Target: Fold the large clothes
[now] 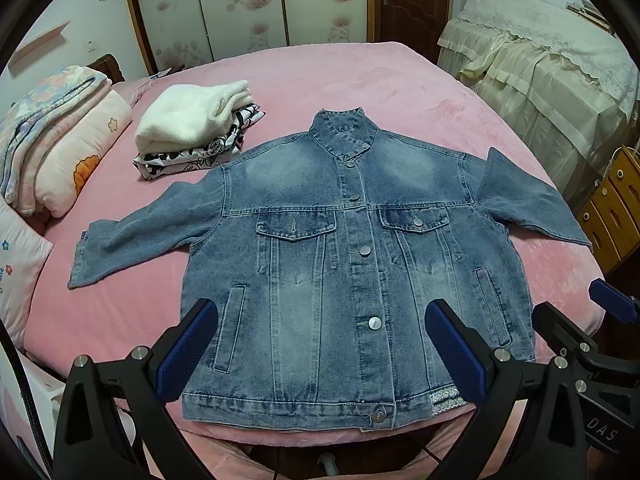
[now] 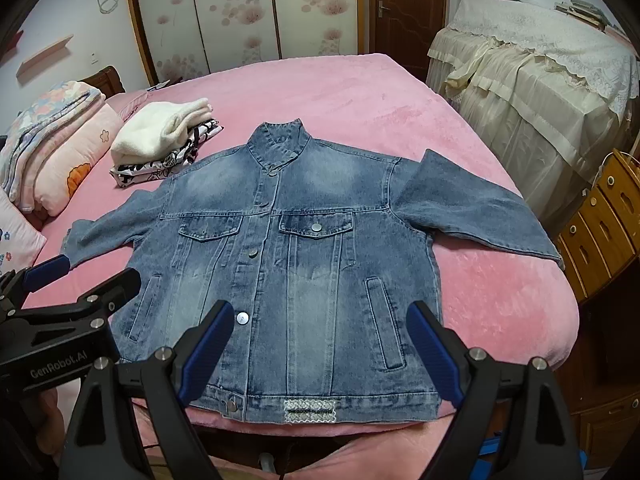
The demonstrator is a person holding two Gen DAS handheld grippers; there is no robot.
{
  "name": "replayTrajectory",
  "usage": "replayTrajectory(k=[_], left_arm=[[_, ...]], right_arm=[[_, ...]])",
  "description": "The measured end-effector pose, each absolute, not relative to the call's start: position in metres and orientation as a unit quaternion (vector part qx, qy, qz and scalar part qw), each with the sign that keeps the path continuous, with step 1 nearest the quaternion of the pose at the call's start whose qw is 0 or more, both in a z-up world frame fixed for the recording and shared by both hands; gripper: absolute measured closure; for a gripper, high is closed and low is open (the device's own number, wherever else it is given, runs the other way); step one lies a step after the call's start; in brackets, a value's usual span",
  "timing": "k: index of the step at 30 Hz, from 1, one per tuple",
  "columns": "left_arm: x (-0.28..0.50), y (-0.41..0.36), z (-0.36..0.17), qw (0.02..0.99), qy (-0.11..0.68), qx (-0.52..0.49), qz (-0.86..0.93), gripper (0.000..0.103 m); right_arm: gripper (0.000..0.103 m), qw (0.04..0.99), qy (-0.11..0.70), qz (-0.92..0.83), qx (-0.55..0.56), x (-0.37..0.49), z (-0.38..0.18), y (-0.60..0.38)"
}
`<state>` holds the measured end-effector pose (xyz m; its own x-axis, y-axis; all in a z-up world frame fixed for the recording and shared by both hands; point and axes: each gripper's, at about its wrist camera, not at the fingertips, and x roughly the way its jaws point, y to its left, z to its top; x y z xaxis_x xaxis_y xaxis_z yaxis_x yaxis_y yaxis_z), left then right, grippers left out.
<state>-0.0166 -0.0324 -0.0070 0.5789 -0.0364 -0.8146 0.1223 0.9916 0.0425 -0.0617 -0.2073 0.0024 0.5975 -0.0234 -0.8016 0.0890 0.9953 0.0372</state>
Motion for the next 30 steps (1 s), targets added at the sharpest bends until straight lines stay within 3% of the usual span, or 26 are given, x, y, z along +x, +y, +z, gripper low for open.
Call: replayTrajectory(k=[30], left_arm=[[-0.017,-0.049,-0.007,0.884,0.459,0.072,-0.052,0.000]], right_arm=[[0.015,0.891,0.450,-0.029,0.045,-0.062,-0.006,-0.214]])
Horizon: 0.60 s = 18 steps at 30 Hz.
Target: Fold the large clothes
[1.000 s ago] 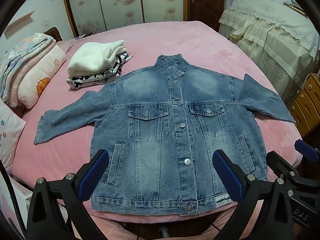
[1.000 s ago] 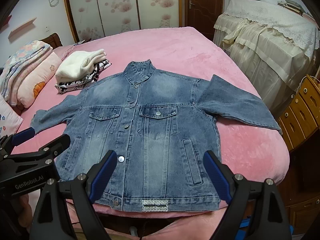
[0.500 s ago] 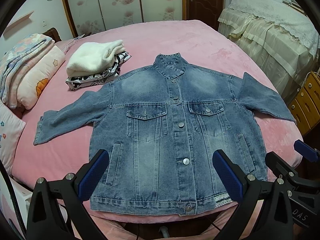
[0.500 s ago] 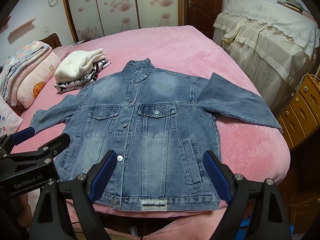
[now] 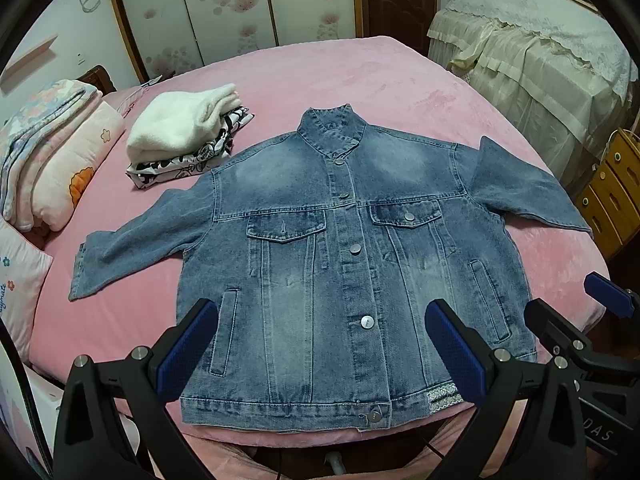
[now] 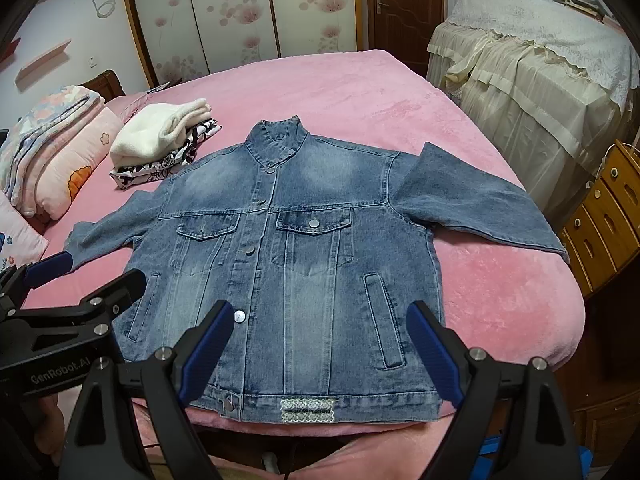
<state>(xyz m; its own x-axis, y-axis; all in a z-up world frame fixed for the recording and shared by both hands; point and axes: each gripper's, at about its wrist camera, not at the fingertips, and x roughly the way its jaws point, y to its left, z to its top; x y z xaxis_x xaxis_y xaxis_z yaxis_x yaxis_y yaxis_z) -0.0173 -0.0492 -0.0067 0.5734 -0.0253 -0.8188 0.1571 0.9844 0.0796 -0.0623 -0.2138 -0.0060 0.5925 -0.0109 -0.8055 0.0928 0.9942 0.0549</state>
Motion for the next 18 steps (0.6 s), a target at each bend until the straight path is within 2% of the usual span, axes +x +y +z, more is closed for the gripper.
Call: replayTrajectory(k=[12,18], left_arm=[[-0.009,-0.057,-0.001,0.882,0.462,0.070,-0.061,0.000],[-0.005,-0.069,0.013,0.896,0.431,0.089,-0.051,0.000]], right_arm=[[0.015,0.894,0.445,-0.029,0.044,-0.059,-0.002,-0.226],[0.015,0.902,0.429,-0.040,0.036,-0.056,0.006,-0.243]])
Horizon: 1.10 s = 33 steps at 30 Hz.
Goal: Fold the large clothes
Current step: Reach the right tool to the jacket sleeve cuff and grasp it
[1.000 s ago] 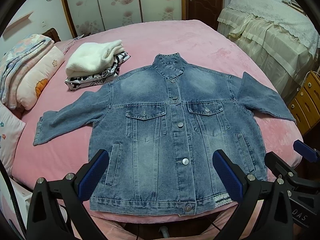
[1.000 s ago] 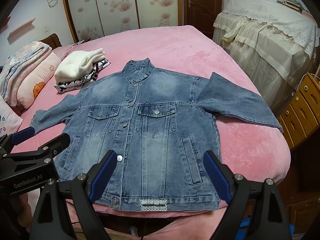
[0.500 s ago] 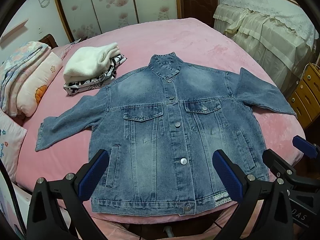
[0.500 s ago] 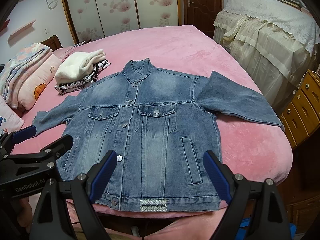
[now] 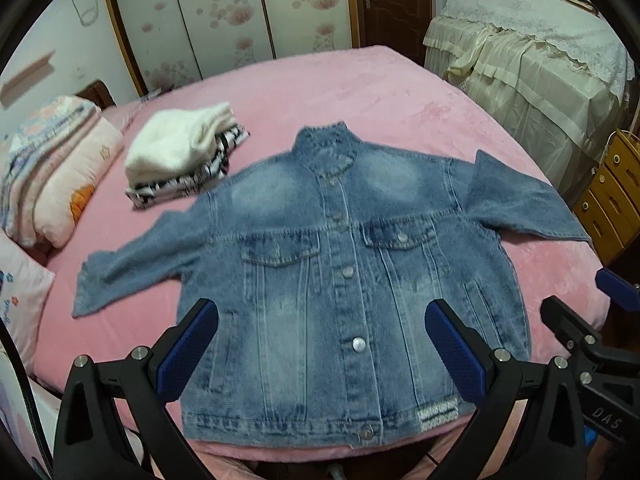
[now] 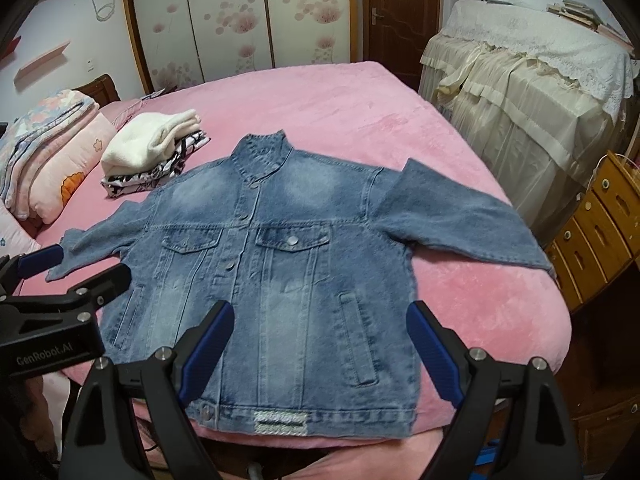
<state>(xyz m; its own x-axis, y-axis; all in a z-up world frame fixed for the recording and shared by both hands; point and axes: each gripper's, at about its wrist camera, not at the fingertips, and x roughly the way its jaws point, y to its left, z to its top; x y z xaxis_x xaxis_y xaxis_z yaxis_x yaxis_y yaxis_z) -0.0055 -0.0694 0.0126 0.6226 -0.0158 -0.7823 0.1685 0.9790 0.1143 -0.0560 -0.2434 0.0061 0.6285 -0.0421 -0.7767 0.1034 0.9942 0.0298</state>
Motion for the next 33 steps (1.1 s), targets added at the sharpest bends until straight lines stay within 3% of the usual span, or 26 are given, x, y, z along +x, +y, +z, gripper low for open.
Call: replayTrajectory(k=[13,25,33], left_arm=[[0.024,-0.126,0.048,0.907,0.397,0.094,-0.108,0.000],[0.062,-0.198,0.038,0.916,0.355,0.096,-0.158,0.000],[0.102,-0.252,0.018,0.897,0.380,0.132,-0.184,0.000]], right_arm=[[0.015,0.917,0.389,-0.078,0.030,-0.044,0.024,-0.301],[0.015,0.920,0.364,-0.136,0.058,-0.036,0.025,-0.384],[0.017,0.894,0.389,-0.183,0.125,-0.022,-0.010,-0.467]])
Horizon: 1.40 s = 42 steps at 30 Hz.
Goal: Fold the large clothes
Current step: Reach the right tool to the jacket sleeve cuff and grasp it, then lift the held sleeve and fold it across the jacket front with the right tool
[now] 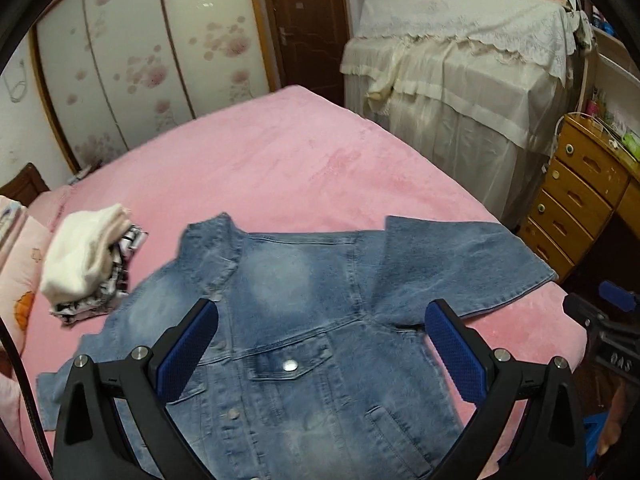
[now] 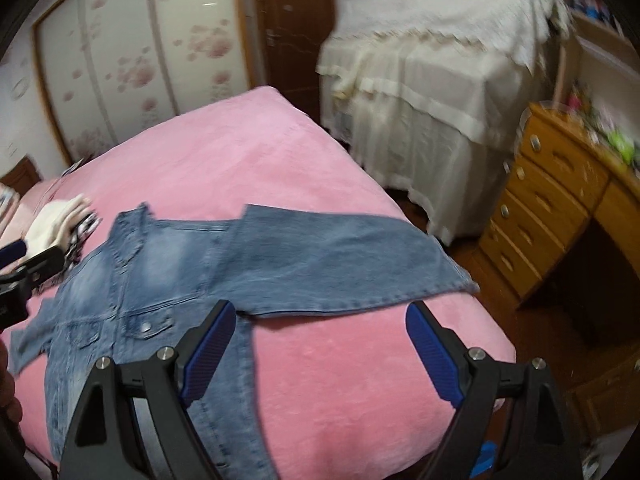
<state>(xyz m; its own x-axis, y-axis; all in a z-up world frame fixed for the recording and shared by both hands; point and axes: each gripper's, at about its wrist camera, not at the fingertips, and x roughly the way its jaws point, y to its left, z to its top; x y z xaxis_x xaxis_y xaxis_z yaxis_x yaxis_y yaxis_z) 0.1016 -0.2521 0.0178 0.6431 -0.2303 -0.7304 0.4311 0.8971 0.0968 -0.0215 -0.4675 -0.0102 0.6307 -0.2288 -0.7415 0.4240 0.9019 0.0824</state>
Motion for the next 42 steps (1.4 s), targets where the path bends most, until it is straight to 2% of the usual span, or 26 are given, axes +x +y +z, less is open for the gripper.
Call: replayTrajectory(k=[4,13,19,26,30,32,33,34,38,42], left_arm=[[0.118,-0.269,-0.005,0.893,0.395,0.136,-0.170,0.000],[0.147,-0.302,-0.069,0.883,0.410,0.156,-0.168,0.000],[0.155,-0.327,-0.098,0.882,0.404,0.164,-0.180,0.001],[0.163,-0.335,-0.112,0.855,0.450,0.131,-0.222,0.003],[0.154,-0.338,-0.109,0.859,0.431,0.158,-0.226,0.003],[0.150,-0.335,-0.104,0.864,0.421,0.163,-0.225,0.003],[0.150,-0.333,-0.102,0.865,0.419,0.164,-0.224,0.003],[0.149,-0.331,-0.099,0.866,0.416,0.165,-0.225,0.003],[0.148,-0.314,-0.087,0.871,0.410,0.155,-0.220,0.003],[0.150,-0.288,-0.078,0.877,0.412,0.141,-0.202,0.003]], right_arm=[[0.026,0.871,0.410,-0.198,0.184,-0.018,-0.040,-0.515],[0.028,0.815,0.441,-0.233,0.295,-0.020,-0.119,-0.593],[0.041,0.790,0.440,-0.238,0.354,-0.008,-0.156,-0.623],[0.043,0.780,0.437,-0.254,0.368,0.027,-0.183,-0.643],[0.058,0.778,0.442,-0.269,0.355,0.047,-0.189,-0.648],[0.074,0.779,0.444,-0.279,0.345,0.055,-0.188,-0.649],[0.091,0.780,0.444,-0.283,0.338,0.058,-0.186,-0.649],[0.095,0.781,0.442,-0.283,0.338,0.060,-0.183,-0.650],[0.096,0.811,0.410,-0.297,0.293,0.060,-0.150,-0.633],[0.097,0.867,0.361,-0.257,0.227,0.062,-0.088,-0.581]])
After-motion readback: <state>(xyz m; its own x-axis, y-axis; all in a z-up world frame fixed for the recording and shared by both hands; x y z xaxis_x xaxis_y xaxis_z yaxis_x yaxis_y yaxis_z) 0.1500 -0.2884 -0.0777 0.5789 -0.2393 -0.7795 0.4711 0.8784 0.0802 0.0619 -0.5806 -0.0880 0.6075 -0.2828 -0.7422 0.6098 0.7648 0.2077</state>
